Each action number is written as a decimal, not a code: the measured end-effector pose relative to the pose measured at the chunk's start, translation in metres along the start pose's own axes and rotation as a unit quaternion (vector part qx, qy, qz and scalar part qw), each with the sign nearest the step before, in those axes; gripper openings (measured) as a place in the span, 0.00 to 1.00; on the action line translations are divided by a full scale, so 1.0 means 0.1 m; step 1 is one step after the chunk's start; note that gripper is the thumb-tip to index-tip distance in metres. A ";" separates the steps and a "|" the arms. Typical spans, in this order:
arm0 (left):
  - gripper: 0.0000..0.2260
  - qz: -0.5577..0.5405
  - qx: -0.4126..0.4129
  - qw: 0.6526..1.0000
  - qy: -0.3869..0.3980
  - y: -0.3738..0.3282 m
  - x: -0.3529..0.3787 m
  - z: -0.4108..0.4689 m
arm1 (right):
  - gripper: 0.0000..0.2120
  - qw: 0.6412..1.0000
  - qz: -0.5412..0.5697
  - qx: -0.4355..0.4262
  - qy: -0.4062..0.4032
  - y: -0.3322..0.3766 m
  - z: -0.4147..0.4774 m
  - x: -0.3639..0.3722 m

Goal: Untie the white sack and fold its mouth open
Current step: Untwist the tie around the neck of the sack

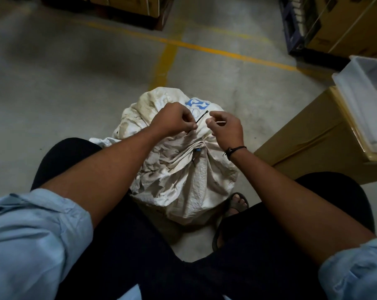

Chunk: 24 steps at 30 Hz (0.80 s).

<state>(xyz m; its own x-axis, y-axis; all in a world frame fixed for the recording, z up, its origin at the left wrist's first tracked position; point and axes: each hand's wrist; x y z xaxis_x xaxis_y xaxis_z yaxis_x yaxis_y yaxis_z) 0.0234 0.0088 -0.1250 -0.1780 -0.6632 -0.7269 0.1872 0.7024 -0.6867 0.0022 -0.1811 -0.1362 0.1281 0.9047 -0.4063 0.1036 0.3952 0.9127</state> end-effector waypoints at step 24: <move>0.11 -0.412 -0.024 0.896 -0.166 -0.62 0.17 0.13 | 0.04 0.985 0.127 0.066 0.100 0.32 -0.20 -0.32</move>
<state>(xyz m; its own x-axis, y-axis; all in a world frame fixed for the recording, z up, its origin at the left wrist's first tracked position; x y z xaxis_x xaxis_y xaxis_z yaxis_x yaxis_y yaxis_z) 0.0216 -0.0497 -0.0944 0.0618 -0.9963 0.0605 0.0802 -0.0555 -0.9952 -0.0184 -0.1941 -0.0934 -0.0295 0.9900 -0.1378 0.2217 0.1409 0.9649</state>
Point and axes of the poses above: each hand's wrist, its own z-axis towards the middle knuckle, its own x-axis out of the palm, y = z × x, and after that the axes turned 4 degrees about x, right-handed
